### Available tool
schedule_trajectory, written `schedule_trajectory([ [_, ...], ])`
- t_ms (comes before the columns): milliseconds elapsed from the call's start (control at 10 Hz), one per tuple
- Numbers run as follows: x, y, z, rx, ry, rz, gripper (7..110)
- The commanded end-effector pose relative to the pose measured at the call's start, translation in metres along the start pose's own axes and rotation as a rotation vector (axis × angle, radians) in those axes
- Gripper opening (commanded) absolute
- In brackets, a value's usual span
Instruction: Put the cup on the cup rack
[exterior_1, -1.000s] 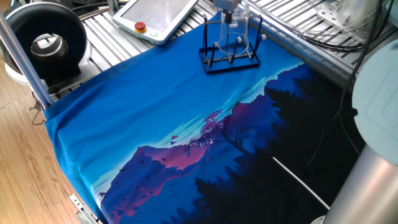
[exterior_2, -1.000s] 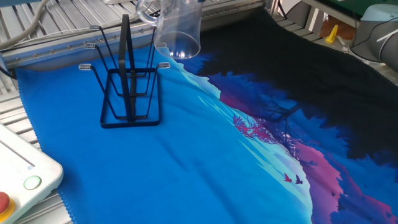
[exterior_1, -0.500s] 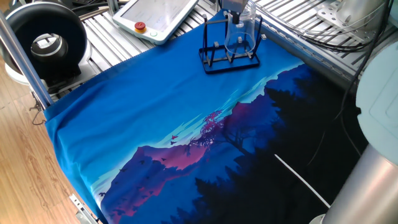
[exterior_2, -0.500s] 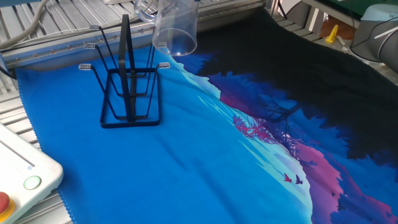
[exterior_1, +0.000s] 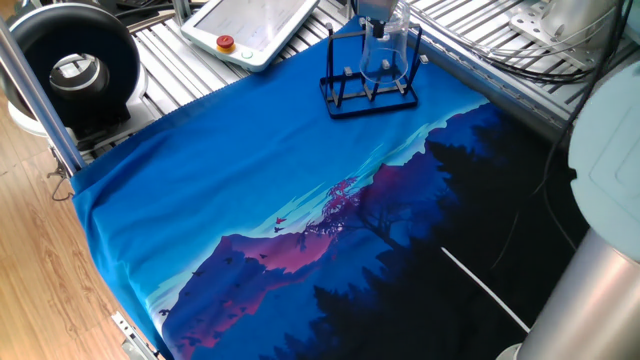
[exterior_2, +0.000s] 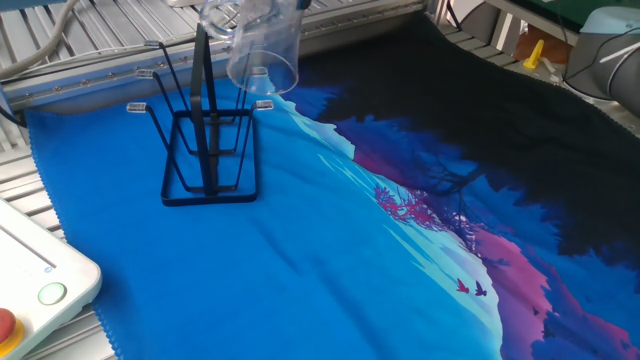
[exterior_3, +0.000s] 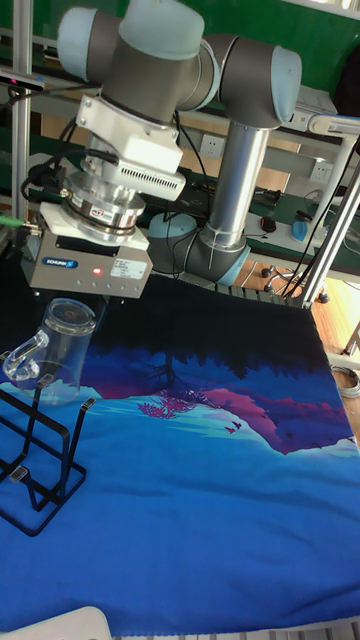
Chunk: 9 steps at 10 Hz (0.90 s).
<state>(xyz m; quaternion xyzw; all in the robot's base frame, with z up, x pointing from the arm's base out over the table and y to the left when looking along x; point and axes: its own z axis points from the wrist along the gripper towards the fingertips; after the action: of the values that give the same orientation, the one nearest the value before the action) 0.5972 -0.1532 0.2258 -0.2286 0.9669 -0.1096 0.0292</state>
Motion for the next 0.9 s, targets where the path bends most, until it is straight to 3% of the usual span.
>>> schedule_trajectory([
  [0, -0.006, -0.005, 0.020, 0.006, 0.012, -0.008, 22],
  [300, -0.011, -0.012, 0.040, 0.026, 0.022, -0.018, 22],
  [800, -0.012, -0.006, 0.041, 0.007, 0.020, -0.036, 22],
])
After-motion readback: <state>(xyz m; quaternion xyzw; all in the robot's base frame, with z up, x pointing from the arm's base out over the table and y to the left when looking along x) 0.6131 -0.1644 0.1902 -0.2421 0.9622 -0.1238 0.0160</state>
